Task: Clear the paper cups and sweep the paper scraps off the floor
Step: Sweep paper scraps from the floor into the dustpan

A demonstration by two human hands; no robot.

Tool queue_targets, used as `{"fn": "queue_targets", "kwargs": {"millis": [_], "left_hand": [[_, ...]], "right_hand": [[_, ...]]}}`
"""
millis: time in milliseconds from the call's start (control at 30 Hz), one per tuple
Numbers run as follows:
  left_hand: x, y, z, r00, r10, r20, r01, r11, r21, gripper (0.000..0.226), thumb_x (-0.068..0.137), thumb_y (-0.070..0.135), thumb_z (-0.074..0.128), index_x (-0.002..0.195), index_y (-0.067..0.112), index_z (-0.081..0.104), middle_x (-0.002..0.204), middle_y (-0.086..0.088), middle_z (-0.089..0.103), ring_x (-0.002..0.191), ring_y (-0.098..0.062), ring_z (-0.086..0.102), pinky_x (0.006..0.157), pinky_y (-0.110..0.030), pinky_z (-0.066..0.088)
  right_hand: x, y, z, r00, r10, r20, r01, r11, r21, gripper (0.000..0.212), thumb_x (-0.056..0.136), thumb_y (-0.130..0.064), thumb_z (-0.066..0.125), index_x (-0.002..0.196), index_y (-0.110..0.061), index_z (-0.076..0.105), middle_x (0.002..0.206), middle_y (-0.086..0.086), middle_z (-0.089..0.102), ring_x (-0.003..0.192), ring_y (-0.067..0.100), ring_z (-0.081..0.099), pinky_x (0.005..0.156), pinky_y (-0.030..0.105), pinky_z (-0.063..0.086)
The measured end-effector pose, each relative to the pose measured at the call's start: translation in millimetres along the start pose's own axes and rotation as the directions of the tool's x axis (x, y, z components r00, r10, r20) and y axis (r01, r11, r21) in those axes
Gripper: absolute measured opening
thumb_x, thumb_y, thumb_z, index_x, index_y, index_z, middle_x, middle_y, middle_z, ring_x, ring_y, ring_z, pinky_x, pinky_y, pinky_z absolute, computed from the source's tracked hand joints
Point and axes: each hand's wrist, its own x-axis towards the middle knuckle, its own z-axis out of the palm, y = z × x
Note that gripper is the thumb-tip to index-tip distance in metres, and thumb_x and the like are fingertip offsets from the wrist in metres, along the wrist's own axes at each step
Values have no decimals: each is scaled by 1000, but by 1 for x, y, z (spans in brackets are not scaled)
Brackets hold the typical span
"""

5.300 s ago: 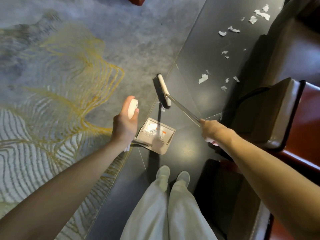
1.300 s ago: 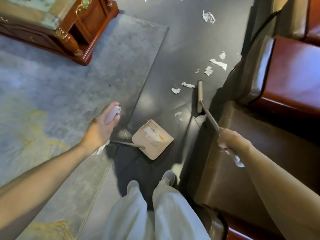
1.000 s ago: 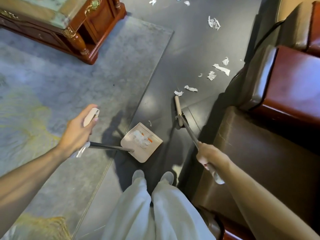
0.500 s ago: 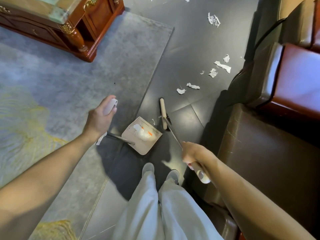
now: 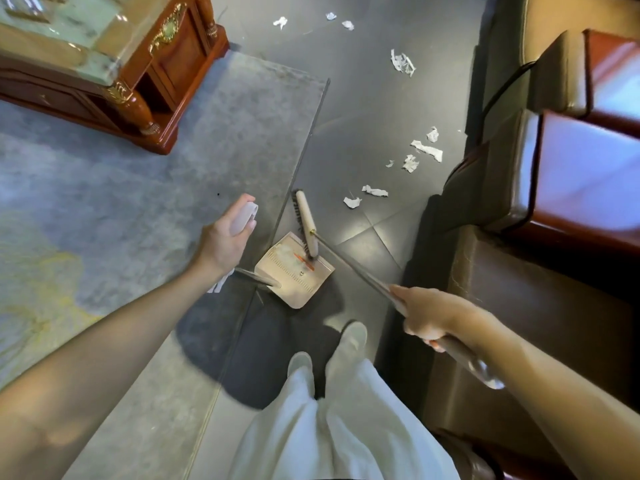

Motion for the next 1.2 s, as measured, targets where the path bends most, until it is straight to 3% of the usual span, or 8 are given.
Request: {"fn": "queue_targets", "kwargs": {"millis": [267,467,567,633,700,767,900,1200], "left_hand": [[85,59,45,997,54,47,-55,998,13,34,98,26,50,131,30,51,82,-8,53,73,-29,47,68,-28,37],[162,113,92,998,48,49,-49,999,20,35,97,28,51,133,32,50,99,-12,63,91,-35,58,77,-33,43],[200,140,113,999,19,47,-19,1000,14,36,96,28,54,132,33,52,100,-12,65,91,-34,59,75,-32,43],[222,153,120,1000,4,18,-4,1000,-5,36,96,26,55,131,32,53,103,-9,66,90,-30,58,76,-29,41],[237,164,126,1000,-11,-6,10,1000,-24,35,96,23,56,131,29,55,97,-4,63,81,-24,52,72,-24,38],[246,172,132,1000,-26,-11,26,999,-21,32,96,24,54,128,29,55,88,-8,59,75,-26,46,69,-26,37],[263,190,140,1000,-15,10,15,1000,25,31,96,25,53,127,29,54,90,-20,59,78,-36,49,67,-30,36],[304,218,159,999,27,-17,-28,999,-36,31,94,22,55,125,30,55,74,-5,50,69,-27,47,71,-33,44]], "right_hand": [[47,52,-105,977,83,-198,-79,996,32,83,90,2,55,154,-28,11,85,4,54,58,16,58,44,22,48],[111,86,-193,961,139,-239,-110,985,130,81,91,4,52,155,-20,9,92,7,56,67,16,58,42,18,42],[140,101,-219,968,144,-207,-131,988,79,84,90,4,54,155,-17,4,112,12,61,71,16,60,52,21,50],[158,104,-231,983,120,-138,-114,992,53,89,88,2,58,155,-14,1,116,13,61,84,20,65,73,29,57],[169,103,-237,994,88,-64,-86,996,37,95,86,2,62,155,-15,-1,119,13,61,89,21,62,82,31,54],[172,101,-241,998,63,-5,-63,996,70,91,88,3,58,155,-22,1,114,12,61,81,19,60,74,30,56],[165,107,-262,996,4,90,-26,970,243,81,90,4,52,153,-31,16,91,13,59,61,18,54,55,28,49],[116,144,-344,999,-17,42,-5,882,471,75,92,2,52,151,-34,22,65,7,50,40,9,40,39,21,38]]}}
